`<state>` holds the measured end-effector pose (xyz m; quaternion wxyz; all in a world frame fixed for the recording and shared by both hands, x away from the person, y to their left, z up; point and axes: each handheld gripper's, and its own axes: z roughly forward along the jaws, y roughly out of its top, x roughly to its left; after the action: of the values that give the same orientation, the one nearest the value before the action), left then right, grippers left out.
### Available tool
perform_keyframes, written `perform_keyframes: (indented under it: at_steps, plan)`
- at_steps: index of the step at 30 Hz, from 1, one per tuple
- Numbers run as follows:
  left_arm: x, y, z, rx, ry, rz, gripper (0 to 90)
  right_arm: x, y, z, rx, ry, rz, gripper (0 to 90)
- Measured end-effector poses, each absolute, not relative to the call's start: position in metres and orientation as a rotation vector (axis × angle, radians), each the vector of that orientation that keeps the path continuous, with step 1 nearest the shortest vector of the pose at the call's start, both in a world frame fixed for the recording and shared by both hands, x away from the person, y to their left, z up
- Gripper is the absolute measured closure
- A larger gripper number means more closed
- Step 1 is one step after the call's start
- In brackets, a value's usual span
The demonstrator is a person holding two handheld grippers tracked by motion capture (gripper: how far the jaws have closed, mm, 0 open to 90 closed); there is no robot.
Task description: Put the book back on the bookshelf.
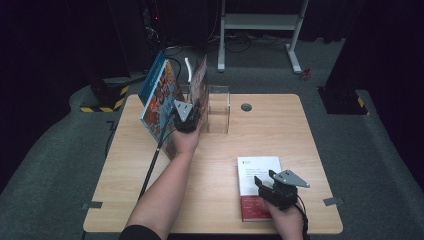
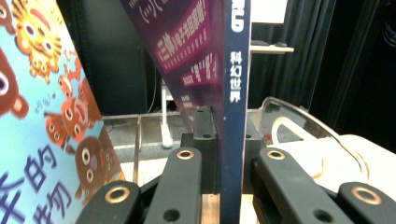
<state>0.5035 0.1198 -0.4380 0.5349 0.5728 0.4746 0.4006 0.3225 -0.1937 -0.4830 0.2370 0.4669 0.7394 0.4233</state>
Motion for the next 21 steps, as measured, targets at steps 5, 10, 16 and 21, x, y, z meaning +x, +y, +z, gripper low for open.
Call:
perform_keyframes:
  at_steps: [5,10,16,21]
  plan:
    - [0.494,0.120,-0.446,1.400,1.137,0.953,82.3,0.323,-0.193,-0.483,1.278,2.030,1.158,39.8]
    - [0.492,0.121,-0.446,1.411,1.154,0.919,80.5,0.322,-0.193,-0.483,1.279,2.030,1.151,39.8]
    - [0.492,0.122,-0.450,1.467,1.153,0.908,77.6,0.323,-0.192,-0.483,1.283,2.031,1.149,39.8]
    - [0.492,0.123,-0.452,1.488,1.159,0.900,76.3,0.323,-0.192,-0.483,1.277,2.034,1.145,39.9]
